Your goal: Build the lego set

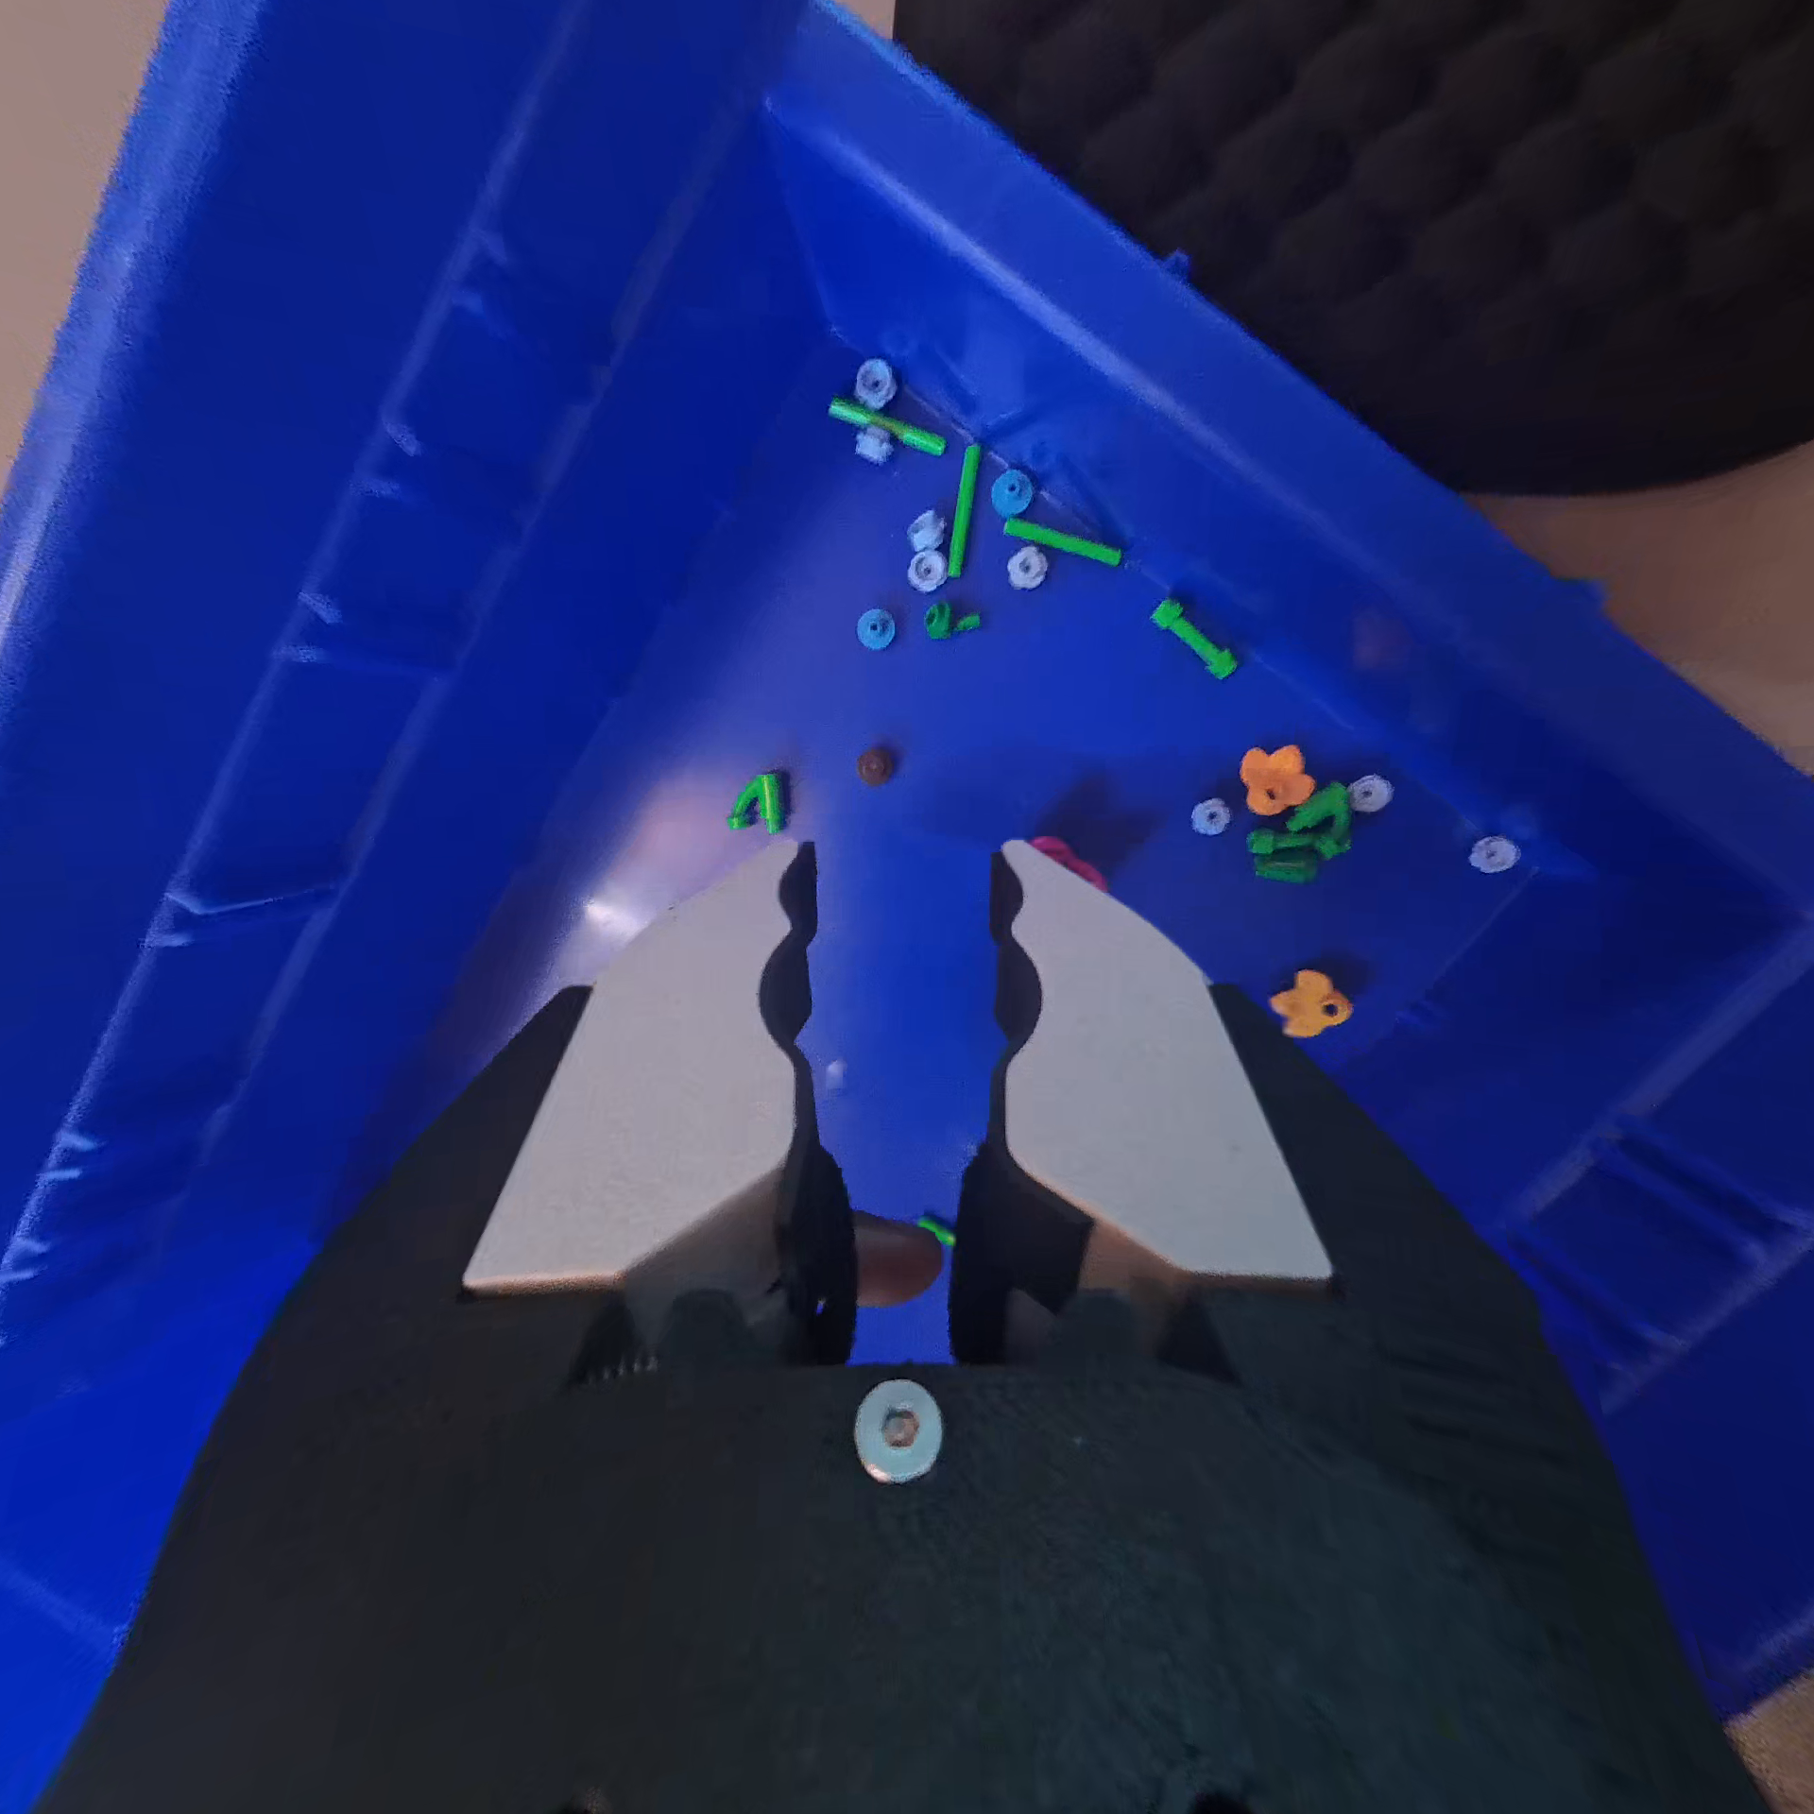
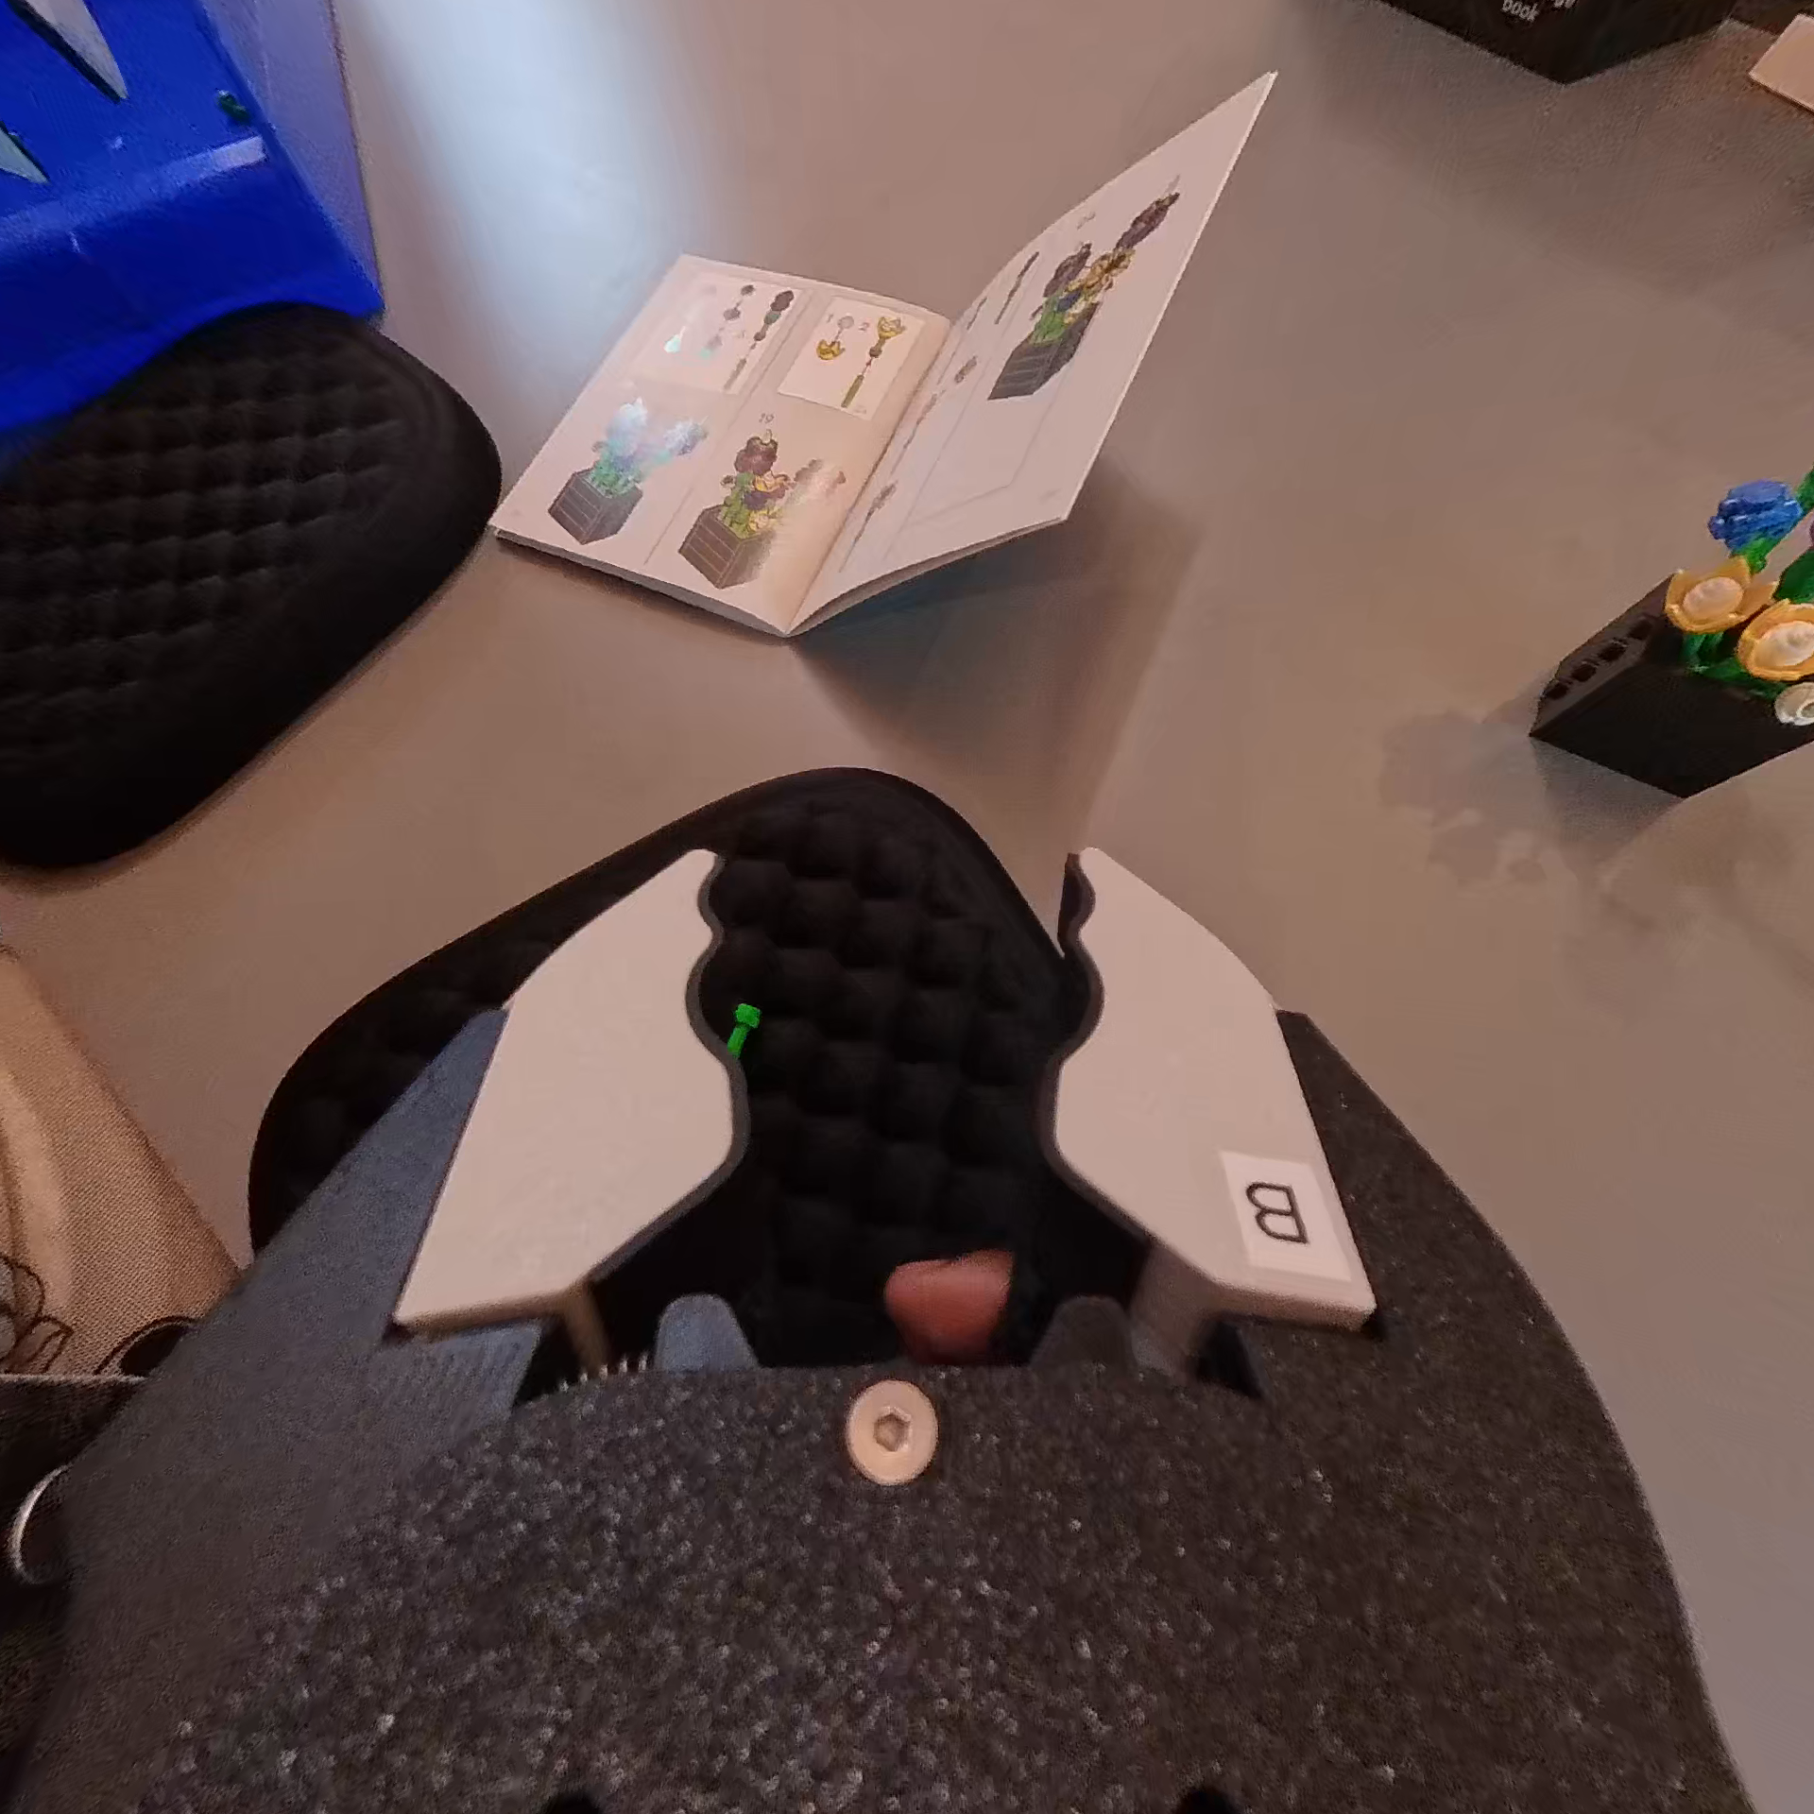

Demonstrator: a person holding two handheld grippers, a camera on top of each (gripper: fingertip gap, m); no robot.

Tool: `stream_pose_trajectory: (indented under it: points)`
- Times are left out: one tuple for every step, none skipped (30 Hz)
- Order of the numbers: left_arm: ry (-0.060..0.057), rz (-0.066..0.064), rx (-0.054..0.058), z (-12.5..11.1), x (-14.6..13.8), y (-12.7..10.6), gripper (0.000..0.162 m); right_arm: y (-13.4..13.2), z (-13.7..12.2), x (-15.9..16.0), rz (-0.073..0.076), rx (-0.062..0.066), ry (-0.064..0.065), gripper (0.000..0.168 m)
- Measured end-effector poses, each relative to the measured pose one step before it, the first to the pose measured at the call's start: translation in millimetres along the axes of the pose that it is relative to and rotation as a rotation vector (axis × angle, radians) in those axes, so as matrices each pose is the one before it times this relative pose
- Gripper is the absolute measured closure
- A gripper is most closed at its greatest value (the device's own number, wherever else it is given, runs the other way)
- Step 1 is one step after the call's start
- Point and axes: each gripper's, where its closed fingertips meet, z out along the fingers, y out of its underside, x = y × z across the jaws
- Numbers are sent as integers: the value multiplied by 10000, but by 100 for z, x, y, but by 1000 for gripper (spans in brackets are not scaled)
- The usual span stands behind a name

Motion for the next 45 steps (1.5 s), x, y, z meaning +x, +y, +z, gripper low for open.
stream_pose_trajectory:
  points:
    - [-279,42,-79,16,-585,108,130,-68,6,23,-19,15,4,104]
    - [-90,100,263,20,-360,-311,133,-106,10,-27,-35,18,4,104]
    - [119,261,573,36,103,-924,135,-43,40,25,-24,-3,16,104]
    - [-49,324,723,93,-24,-1311,137,-9,45,21,-10,-23,6,105]
    - [-42,232,629,223,23,-1333,138,-19,52,0,-2,-38,-18,104]
    - [96,47,342,375,147,-1034,141,-4,26,12,-5,-45,1,104]
    - [222,21,145,461,303,-782,144,-26,-7,35,-22,-47,24,104]
    - [233,105,84,512,342,-515,148,-50,-17,48,-30,-37,37,105]
    - [222,207,-1,541,360,-260,152,-83,-28,65,-28,-18,39,105]
    - [286,267,-128,526,458,31,154,-79,0,72,-16,-2,38,105]
    - [146,215,-185,507,213,172,154,-66,-8,41,-5,11,32,105]
    - [10,118,-133,412,-35,122,154,-26,1,49,6,16,31,105]
    - [129,77,-89,338,104,107,154,-16,40,50,20,9,26,105]
    - [92,21,-167,261,-12,278,154,-7,24,36,23,-4,17,105]
    - [-83,-23,-290,237,-226,394,154,17,21,2,15,-13,10,105]
    - [-32,51,-360,198,-120,493,154,54,18,9,8,-25,7,105]
    - [30,127,-303,184,71,395,154,56,-15,-26,-4,-20,3,105]
    - [-103,125,-15,89,-110,-42,155,31,5,10,-6,-11,21,105]
    - [-10,3,-56,-2,-23,11,155,16,0,36,4,-5,19,105]
    - [61,-153,-101,-23,31,60,155,23,39,55,15,8,14,105]
    - [179,-139,-87,-36,211,47,154,-21,9,34,19,16,9,105]
    - [125,-106,-44,-34,140,28,152,-24,-3,59,11,13,14,105]
    - [37,-35,-25,6,18,10,151,-13,24,60,7,4,23,105]
    - [17,20,-5,12,-10,-2,151,-4,4,32,0,1,18,106]
    - [7,54,-22,5,-3,-2,151,-1,-16,24,-8,2,17,106]
    - [-38,135,-64,8,-19,5,150,-33,-17,20,-26,13,16,106]
    - [-125,95,-89,-20,-79,-6,149,-64,-43,36,-27,33,17,107]
    - [-177,-59,-172,-45,-213,98,146,-57,-70,6,-2,37,2,107]
    - [-44,-233,-314,-134,-133,298,143,-12,-93,-2,13,34,-16,107]
    - [165,-237,-302,-111,123,411,142,23,-104,1,13,35,-3,107]
    - [189,-284,-158,-80,139,366,142,41,-131,17,13,25,19,107]
    - [57,-257,-82,-53,-63,327,142,70,-93,60,16,8,23,107]
    - [-67,-190,-59,-82,-211,339,142,82,-56,35,21,4,17,107]
    - [-244,-136,-70,-125,-439,323,142,77,-58,51,23,10,9,107]
    - [-286,-55,152,-171,-432,-77,143,45,-60,21,25,21,-2,107]
    - [-68,55,472,-273,-39,-643,144,29,-42,-16,30,24,-9,107]
    - [66,194,718,-270,274,-1116,149,26,-18,-35,25,20,-14,107]
    - [166,259,673,-175,465,-1110,153,1,-24,-61,9,12,-13,107]
    - [120,148,334,-17,292,-690,156,28,1,-18,-3,-1,3,108]
    - [73,-59,-21,102,82,-145,158,38,5,28,-17,-4,14,108]
    - [140,-164,-261,193,35,287,158,-11,-19,22,-22,2,19,108]
    - [126,-122,-264,238,32,439,159,-18,-43,55,-18,19,20,108]
    - [108,-66,-142,273,54,383,159,-35,-44,30,-10,27,22,108]
    - [53,-101,-153,242,-12,398,159,-32,-77,37,-4,24,30,108]
    - [-22,-154,-224,65,-132,402,158,-3,-72,66,3,12,39,108]
